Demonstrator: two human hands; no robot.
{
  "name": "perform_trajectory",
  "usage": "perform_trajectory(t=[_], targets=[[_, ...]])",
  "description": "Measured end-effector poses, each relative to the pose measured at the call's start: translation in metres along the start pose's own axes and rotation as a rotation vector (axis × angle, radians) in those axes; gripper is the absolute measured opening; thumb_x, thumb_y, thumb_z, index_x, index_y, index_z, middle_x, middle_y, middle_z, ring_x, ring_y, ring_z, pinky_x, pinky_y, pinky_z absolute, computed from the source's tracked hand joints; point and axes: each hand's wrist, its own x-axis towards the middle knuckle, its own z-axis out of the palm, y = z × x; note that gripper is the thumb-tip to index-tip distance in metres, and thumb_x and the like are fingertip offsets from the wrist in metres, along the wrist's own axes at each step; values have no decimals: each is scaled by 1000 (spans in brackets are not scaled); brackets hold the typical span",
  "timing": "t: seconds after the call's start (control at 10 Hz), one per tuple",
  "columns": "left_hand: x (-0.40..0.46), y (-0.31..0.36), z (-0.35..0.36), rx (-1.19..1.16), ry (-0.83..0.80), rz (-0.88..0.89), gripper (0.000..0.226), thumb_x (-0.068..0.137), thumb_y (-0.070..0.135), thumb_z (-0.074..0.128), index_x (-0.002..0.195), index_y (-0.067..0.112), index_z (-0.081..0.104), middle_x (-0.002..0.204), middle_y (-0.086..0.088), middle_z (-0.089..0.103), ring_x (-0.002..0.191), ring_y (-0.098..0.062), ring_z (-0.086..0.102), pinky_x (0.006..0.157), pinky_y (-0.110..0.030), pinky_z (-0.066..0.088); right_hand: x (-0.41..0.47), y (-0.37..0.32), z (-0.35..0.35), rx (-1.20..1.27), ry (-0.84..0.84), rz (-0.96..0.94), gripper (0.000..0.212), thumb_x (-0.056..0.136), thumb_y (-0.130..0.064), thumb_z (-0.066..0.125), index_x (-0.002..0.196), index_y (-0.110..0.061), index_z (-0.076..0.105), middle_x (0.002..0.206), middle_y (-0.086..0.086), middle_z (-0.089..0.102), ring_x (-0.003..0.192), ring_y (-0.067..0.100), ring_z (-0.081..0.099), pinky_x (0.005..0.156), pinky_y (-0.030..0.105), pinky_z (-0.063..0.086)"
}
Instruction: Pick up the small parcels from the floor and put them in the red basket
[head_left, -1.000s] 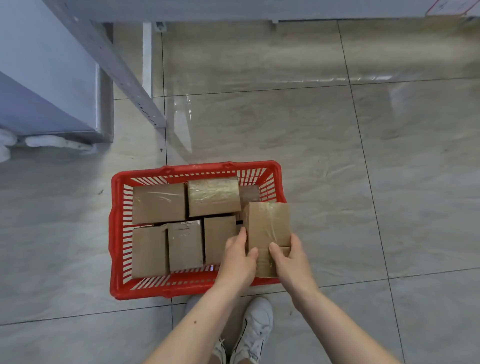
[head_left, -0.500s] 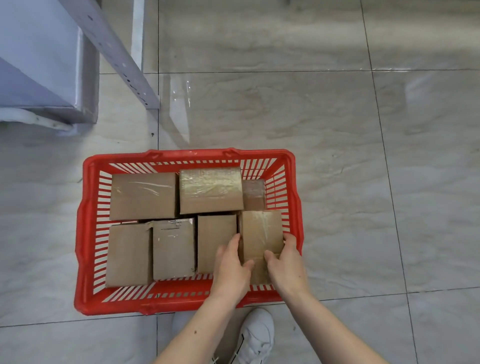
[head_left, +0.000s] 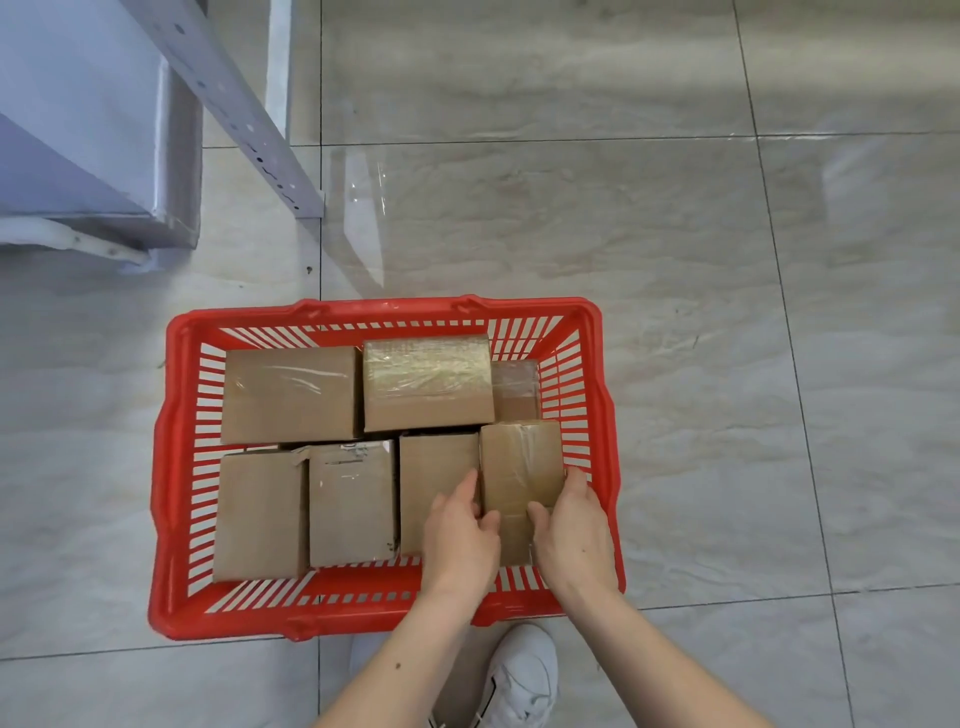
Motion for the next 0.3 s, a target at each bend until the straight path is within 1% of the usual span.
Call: perform_trajectory(t=[0.1,0.2,0.3], targets=[[-9,3,-7,-28,-6,-22,58,95,22,55,149,24,34,114,-1,58,105,-16,57,97,-30,45,-5,0,-7,6,-16,30,52,93,-24,57,137,-7,35,127,13,57,110,32,60,87,41,52],[-17,7,-16,-55,-6,-41,58,96,25,53,150,23,31,106,8,57,103,-12,56,93,-27,43,-12,-2,-13,0,-30,16,53,93,-27,57,137,-6,36,126,15,58,110,32,60,86,40,51],[-31,10,-31,-83,2,-36,59,96,30,53,150,24,31,104,11,59,105,-12,58,94,-30,46,-21,1,-22,18,-24,-34,49,92,-29,57,133,-7,42,123,12,59,110,30,60,88,41,52]])
